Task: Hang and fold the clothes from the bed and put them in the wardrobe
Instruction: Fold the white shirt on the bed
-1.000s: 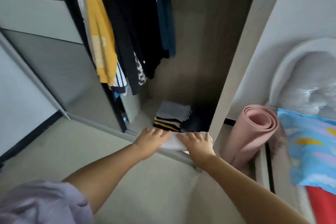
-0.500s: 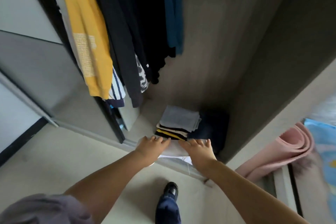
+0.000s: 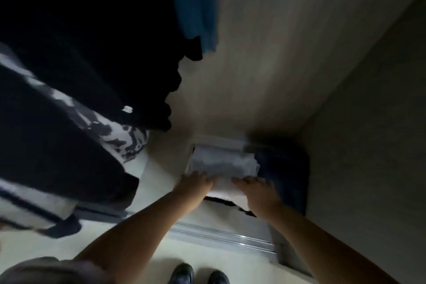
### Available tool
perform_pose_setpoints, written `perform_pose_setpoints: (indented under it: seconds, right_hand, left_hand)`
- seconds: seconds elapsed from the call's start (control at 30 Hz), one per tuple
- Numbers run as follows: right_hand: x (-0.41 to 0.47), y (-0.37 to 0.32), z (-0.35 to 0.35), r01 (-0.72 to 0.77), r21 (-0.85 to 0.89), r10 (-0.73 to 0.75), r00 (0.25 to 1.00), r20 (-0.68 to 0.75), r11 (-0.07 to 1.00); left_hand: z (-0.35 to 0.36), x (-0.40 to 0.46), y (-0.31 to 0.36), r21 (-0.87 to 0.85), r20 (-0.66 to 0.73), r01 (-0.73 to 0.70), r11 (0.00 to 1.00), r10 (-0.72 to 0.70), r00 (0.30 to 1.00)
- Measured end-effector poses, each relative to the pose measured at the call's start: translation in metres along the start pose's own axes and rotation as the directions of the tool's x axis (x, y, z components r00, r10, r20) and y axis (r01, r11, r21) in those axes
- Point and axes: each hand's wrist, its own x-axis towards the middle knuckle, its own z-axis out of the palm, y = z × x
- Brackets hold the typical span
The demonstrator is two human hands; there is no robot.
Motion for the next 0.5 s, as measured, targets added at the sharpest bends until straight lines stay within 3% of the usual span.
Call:
perform_pose_setpoints:
  seconds: [0.2,0.3,0.43,0.5]
  right_hand:
    - [0.113,0.05,0.039,-0.071,-0.033,0.064,0.978,-0.198,0.997]
    - [0.149,0.059,0.089,-0.119,0.018,0.12,0.963,-0.24,0.993]
    - [0.177,0.058,0.179,-0.065,0.124,0.07,0.997,-0.038,0.99]
    - [0.178,0.057,0.21,-0.046,0.164,0.045,0.999,0.015,0.985]
  left_hand:
    - [0.045,0.134,-0.034,0.05,-0.188,-0.015,0.999,0.024,0.982]
    - [0.088,0.173,-0.035,0.035,-0.378,-0.021,0.999,0.033,0.925]
    - [0.181,0.206,-0.031,-0.062,-0.261,-0.082,0.995,0.064,0.963]
    - [0.22,0.207,-0.029,-0.118,-0.064,-0.094,0.989,0.087,0.994]
